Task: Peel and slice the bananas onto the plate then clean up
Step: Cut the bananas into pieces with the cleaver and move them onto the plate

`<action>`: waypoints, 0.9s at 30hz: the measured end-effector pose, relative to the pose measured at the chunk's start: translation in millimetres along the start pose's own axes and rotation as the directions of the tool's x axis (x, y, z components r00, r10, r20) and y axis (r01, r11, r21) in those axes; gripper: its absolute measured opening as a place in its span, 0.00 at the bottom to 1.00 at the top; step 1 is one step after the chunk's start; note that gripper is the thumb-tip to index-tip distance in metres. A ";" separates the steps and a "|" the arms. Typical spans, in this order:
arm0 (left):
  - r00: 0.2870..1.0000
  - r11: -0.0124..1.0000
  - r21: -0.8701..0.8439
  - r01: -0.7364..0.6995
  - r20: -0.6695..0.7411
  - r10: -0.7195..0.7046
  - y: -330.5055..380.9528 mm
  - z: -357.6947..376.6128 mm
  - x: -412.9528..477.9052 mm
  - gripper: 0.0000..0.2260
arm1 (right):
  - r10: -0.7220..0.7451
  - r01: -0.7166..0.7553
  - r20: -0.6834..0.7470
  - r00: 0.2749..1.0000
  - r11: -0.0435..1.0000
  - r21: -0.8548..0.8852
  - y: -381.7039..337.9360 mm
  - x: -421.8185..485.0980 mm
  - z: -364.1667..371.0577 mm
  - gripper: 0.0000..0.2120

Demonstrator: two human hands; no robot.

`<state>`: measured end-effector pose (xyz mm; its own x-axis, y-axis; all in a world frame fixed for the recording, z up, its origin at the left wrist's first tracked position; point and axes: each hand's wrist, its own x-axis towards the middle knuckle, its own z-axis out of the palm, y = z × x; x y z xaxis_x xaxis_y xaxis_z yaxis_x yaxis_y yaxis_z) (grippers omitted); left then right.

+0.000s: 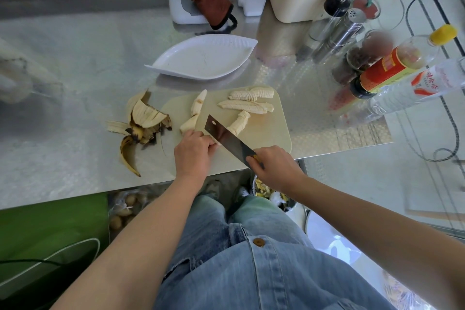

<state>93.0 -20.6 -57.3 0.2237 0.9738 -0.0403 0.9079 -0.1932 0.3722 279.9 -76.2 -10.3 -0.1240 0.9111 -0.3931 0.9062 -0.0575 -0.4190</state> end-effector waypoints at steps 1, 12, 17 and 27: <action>1.000 1.000 -0.002 0.000 -0.002 0.000 -0.2 -0.1 -0.1 0.04 | 0.001 -0.001 -0.004 1.000 1.000 0.003 0.2 0.2 -0.2 0.16; 1.000 1.000 -0.007 0.007 0.001 -0.007 0.1 1.0 0.4 0.05 | 0.021 -0.021 0.022 1.000 1.000 -0.003 -0.7 1.2 0.8 0.16; 1.000 1.000 0.000 0.005 0.010 -0.005 -0.3 2.0 1.5 0.07 | 0.042 -0.041 0.052 0.998 0.999 -0.019 -1.7 2.4 4.1 0.16; 1.000 1.000 -0.022 0.013 0.003 -0.013 -1.9 3.6 0.7 0.04 | -0.005 0.006 -0.021 1.000 1.000 0.028 3.3 -2.2 0.6 0.17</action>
<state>92.8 -20.0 -61.4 0.2126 0.9760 -0.0478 0.9027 -0.1774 0.3920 282.9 -78.6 -11.3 -0.1200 0.9199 -0.3734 0.8940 -0.0634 -0.4437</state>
